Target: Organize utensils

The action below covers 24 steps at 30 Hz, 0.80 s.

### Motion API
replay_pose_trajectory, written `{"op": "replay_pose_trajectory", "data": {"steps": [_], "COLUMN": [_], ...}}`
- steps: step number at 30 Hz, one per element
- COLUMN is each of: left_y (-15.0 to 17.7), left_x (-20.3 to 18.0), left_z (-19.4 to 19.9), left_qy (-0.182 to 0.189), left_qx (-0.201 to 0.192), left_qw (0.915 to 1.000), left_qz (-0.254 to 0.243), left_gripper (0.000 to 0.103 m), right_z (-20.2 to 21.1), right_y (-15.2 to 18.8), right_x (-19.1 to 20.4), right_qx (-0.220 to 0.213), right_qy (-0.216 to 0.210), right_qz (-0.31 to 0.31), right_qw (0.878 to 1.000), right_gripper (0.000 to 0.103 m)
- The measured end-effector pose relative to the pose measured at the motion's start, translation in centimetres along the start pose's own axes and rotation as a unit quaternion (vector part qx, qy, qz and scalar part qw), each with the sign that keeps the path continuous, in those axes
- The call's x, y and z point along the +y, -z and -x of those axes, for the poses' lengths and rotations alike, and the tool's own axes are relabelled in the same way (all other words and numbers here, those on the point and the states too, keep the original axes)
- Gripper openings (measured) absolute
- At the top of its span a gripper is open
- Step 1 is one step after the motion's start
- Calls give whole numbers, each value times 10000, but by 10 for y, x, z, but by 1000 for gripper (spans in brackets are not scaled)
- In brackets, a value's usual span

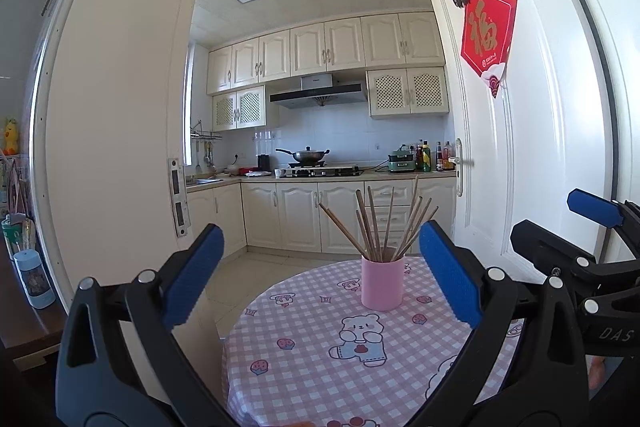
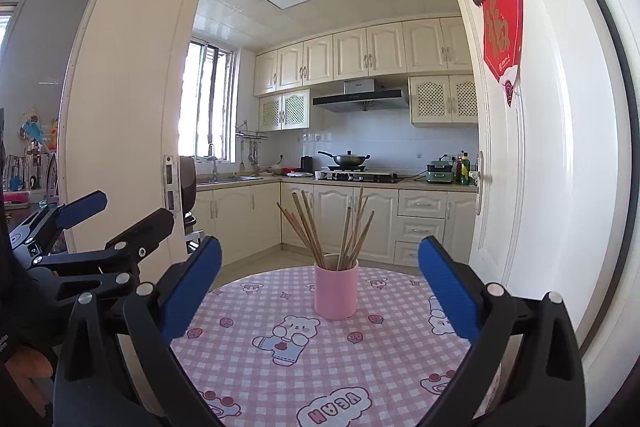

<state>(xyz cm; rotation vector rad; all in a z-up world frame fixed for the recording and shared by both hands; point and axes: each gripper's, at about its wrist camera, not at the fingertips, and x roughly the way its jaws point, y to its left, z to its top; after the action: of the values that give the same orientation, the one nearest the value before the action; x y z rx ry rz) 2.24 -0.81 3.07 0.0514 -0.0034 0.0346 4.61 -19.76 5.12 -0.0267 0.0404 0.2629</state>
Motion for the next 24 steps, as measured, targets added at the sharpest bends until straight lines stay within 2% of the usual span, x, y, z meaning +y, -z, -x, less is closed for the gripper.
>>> {"op": "replay_pose_trajectory", "data": {"steps": [24], "left_y": [6], "left_x": [-2], "left_z": [-1], "left_qy": [72], "left_qx": [71], "left_qw": [9999], "left_qz": [36], "left_gripper": [96], "right_z": [2], "right_y": [4], "right_x": [2], "right_qx": [42], "right_qy": [31], "right_qz": [5], "right_qw": [10000], "right_gripper": [95]}}
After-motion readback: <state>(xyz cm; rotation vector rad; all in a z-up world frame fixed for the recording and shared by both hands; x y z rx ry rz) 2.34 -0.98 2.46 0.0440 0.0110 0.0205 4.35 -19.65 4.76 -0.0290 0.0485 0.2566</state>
